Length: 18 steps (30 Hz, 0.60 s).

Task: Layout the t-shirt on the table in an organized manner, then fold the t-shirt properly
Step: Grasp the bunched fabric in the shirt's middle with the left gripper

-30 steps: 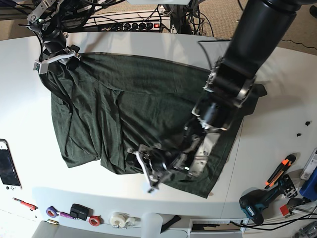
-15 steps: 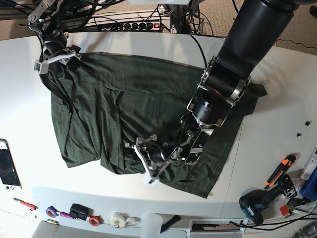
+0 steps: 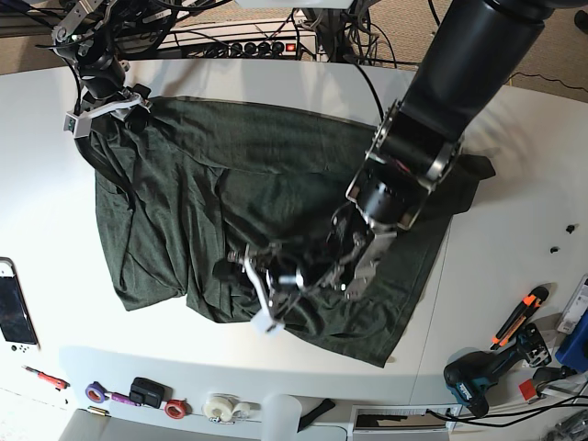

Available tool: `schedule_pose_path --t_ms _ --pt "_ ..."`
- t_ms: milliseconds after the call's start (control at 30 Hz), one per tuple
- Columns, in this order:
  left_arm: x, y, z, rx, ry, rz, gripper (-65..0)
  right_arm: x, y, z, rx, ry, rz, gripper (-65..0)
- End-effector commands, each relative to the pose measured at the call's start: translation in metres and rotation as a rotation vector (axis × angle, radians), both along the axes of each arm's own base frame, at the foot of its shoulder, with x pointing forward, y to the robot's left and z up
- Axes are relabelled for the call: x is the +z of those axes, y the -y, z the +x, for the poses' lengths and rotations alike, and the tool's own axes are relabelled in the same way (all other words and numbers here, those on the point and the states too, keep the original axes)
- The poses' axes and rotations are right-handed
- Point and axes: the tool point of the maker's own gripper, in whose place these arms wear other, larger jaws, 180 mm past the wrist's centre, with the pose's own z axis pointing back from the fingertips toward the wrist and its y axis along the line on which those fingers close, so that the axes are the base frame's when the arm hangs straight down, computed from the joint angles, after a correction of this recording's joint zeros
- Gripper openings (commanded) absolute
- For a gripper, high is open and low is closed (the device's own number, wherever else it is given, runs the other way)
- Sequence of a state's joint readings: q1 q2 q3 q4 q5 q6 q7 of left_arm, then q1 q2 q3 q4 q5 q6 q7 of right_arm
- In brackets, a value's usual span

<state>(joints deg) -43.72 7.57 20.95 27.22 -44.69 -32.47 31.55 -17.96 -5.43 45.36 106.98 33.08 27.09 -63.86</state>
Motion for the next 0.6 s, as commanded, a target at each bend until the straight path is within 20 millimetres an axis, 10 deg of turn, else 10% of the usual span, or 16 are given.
schedule_pose_path --t_ms 0,567 --pt "0.020 0.016 0.003 -0.011 0.045 -0.046 -38.8 0.004 0.001 0.001 0.011 0.006 -0.010 -38.4" --pt "-0.005 0.021 -0.022 0.028 0.033 -0.138 -38.8 0.004 0.001 0.001 0.011 0.006 -0.010 -38.5"
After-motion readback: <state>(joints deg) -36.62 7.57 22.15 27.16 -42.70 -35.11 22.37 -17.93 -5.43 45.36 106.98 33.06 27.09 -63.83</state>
